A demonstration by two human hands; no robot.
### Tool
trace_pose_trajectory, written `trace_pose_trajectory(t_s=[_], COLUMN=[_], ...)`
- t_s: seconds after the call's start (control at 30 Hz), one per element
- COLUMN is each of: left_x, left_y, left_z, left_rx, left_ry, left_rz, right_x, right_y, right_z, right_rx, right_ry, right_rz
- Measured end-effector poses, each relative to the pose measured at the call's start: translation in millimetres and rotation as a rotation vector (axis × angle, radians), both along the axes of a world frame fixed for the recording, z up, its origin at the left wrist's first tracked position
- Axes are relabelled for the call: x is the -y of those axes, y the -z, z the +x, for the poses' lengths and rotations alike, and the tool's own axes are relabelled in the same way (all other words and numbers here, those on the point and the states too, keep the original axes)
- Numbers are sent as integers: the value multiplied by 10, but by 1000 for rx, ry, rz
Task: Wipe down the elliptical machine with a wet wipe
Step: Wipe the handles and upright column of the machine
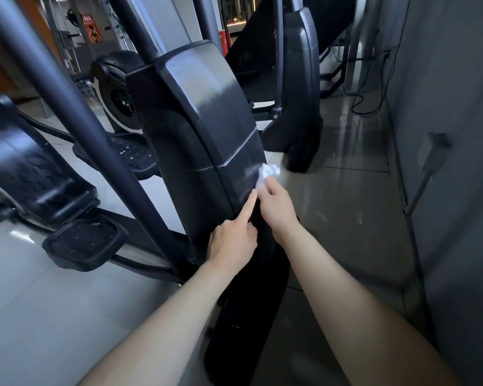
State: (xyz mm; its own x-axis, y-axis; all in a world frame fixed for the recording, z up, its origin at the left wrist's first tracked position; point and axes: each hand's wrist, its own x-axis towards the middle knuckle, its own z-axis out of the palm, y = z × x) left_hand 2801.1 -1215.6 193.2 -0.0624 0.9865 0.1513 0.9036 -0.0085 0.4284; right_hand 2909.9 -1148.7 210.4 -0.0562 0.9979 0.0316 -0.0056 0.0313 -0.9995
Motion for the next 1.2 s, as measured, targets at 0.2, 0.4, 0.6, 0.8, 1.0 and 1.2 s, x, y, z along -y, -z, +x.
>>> trace_pose_trajectory(t_s=[0.2, 0.4, 0.6, 0.8, 1.0, 1.2], left_x=[8, 54, 69, 73, 86, 95], left_y=[85, 160, 208, 309, 344, 376], left_z=[-46, -64, -87, -123, -110, 25], left_rx=[49, -66, -155, -126, -168, -249], left_ry=[23, 2, 16, 34, 27, 28], left_rz=[14, 3, -31, 64, 3, -105], right_x=[9, 279, 175, 187, 373, 111], right_y=[193, 1004, 665, 753, 1363, 831], right_z=[-64, -41, -83, -167, -99, -77], right_rx=[-49, 20, 8, -15, 44, -110], right_ry=[-3, -4, 37, -26, -44, 42], right_rz=[8, -324, -152, -21, -365, -129])
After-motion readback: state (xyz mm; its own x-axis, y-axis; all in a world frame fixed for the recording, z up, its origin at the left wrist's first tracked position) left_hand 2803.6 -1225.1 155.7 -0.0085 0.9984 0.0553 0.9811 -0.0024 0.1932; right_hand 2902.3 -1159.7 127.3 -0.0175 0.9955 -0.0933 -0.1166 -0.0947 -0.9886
